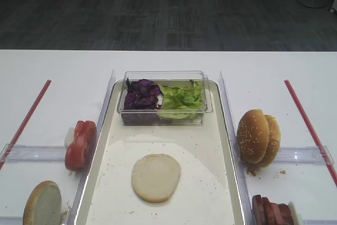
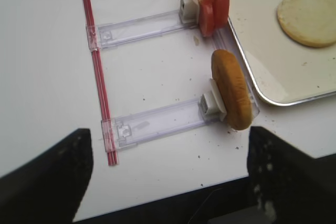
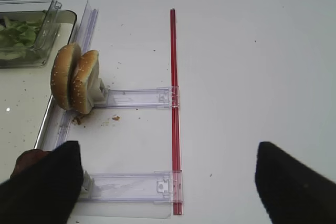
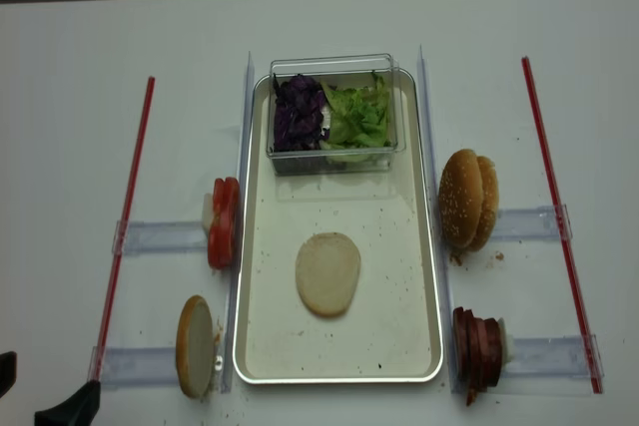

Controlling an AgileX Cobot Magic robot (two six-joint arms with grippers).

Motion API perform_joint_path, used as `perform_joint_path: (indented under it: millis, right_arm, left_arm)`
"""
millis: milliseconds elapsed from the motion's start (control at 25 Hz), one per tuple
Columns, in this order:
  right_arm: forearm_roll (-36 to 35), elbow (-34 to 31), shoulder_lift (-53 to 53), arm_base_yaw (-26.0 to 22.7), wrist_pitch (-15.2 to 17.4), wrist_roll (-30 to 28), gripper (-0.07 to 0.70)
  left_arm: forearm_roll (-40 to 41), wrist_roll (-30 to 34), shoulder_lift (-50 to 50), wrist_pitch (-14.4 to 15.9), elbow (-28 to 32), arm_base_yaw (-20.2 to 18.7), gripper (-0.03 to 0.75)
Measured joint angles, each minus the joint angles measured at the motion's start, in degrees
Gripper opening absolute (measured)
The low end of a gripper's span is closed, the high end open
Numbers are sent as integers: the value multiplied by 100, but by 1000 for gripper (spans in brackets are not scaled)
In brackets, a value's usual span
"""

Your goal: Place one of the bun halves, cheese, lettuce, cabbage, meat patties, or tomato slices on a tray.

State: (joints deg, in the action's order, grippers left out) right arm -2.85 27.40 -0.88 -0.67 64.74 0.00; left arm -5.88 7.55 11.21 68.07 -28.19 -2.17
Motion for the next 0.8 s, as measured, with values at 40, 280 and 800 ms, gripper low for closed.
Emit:
perform_joint_path:
  millis: [40,280,800]
  right_arm:
    - [0,0,0,0,0,0,676]
    - [0,0,0,0,0,0,676]
    - [0,0,0,0,0,0,676]
  left_arm:
    - [0,0,0,-9,0,0,553]
    - [0,0,-19,-29,0,0,553]
    - [103,-126,-1195,-33,0,0,553]
